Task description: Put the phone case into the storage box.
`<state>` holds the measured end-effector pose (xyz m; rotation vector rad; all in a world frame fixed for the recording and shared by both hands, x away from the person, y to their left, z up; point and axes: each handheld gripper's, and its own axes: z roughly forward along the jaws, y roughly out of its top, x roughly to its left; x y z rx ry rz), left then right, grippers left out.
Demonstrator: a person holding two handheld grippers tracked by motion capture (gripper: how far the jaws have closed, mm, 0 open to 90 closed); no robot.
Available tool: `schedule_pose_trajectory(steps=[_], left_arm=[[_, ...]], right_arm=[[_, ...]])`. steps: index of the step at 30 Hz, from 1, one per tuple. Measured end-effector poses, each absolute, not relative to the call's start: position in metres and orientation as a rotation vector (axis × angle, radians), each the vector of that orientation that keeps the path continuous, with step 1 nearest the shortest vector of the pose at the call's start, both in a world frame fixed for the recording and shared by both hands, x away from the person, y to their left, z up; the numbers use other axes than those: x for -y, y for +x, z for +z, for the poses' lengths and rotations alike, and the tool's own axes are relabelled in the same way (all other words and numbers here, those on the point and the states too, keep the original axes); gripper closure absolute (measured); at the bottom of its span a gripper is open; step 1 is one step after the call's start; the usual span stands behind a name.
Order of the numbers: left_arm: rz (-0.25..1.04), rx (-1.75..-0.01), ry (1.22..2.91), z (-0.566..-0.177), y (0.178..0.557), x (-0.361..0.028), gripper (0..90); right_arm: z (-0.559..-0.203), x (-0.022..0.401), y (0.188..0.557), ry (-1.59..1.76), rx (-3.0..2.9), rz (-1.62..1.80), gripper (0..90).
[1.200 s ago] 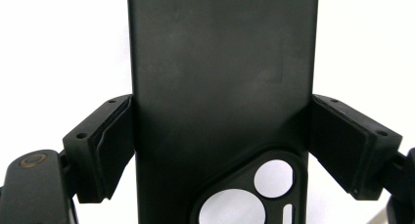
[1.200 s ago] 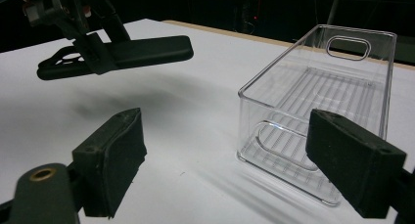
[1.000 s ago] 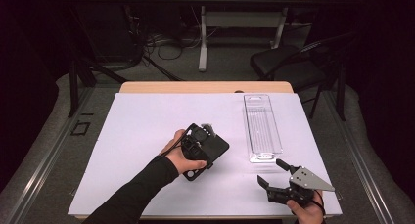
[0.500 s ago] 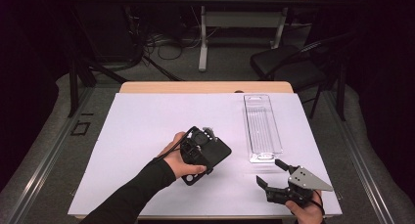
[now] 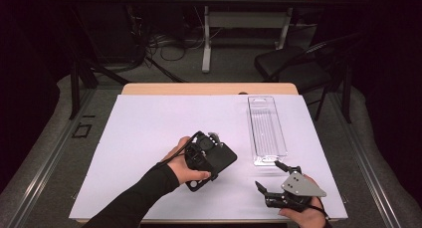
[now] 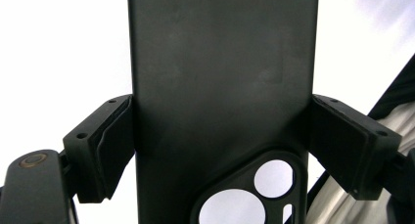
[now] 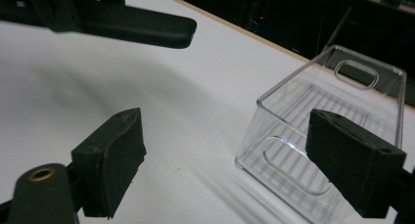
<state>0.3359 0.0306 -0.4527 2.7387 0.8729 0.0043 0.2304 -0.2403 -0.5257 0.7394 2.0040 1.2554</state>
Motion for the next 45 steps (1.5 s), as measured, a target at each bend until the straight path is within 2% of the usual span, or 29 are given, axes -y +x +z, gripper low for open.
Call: schedule_pose_trajectory(steps=[10,23,45], left_arm=[[-0.008,-0.88,2.736,-0.451,0.334,-0.036,14.7],[-0.027,-0.877,2.738,-0.449,0.333,-0.041,14.7],[-0.056,-0.848,2.762,-0.45,0.33,-0.034,14.7]], right_arm=[[-0.52,0.217,0.233,0.46,-2.062,1.052,14.4],[-0.513,0.197,0.238,0.273,-2.109,0.935,14.8],[-0.507,0.188,0.238,-0.031,-2.132,0.781,16.9]])
